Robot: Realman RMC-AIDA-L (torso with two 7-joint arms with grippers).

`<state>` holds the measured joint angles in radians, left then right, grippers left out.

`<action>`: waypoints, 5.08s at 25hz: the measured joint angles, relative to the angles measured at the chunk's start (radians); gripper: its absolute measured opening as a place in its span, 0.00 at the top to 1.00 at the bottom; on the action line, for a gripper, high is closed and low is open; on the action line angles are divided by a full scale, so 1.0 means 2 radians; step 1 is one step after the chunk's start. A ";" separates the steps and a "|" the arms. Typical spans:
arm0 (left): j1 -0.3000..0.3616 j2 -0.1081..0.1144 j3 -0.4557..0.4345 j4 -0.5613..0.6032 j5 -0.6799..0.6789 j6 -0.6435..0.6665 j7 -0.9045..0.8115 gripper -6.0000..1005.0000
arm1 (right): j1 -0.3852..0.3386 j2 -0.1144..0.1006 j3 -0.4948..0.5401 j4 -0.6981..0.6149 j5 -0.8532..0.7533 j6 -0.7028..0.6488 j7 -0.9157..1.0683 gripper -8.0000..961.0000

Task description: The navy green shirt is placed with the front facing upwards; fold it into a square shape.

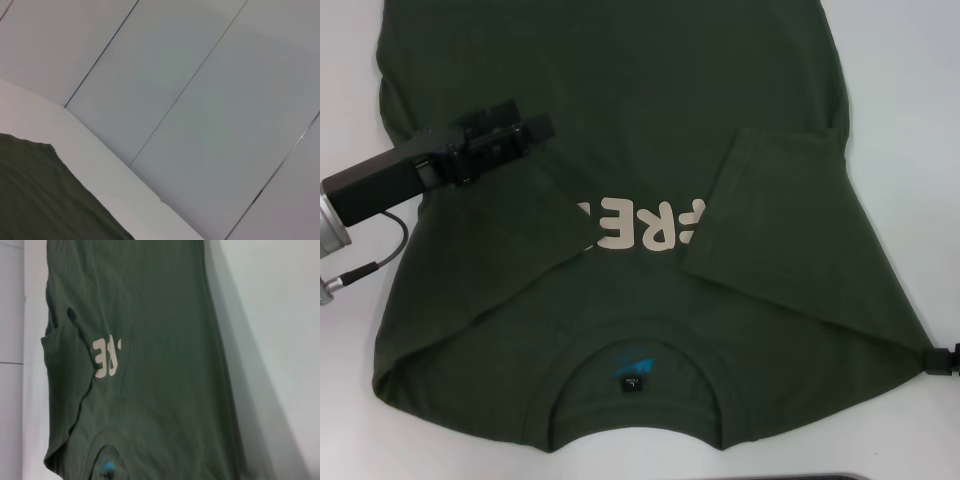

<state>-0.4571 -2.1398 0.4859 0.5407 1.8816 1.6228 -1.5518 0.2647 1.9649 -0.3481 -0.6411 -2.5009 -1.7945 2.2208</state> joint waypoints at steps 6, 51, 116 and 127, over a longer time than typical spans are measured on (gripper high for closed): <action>0.000 0.000 0.000 0.000 0.000 0.000 -0.005 0.12 | -0.010 0.000 0.007 0.004 0.000 0.001 -0.020 0.95; 0.021 0.047 -0.052 0.141 0.293 0.109 -0.288 0.12 | 0.019 -0.025 0.022 0.001 0.001 0.008 -0.035 0.95; -0.020 0.056 -0.039 0.113 0.416 0.115 -0.301 0.26 | 0.031 -0.032 0.024 0.003 0.001 0.015 -0.029 0.95; -0.027 0.055 -0.030 0.104 0.417 0.096 -0.301 0.49 | 0.035 -0.033 0.024 0.003 0.001 0.017 -0.029 0.95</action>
<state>-0.5101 -2.0292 0.4256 0.7484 2.7151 1.8146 -2.1530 0.3340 1.8980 -0.2991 -0.6351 -2.4982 -1.7611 2.1637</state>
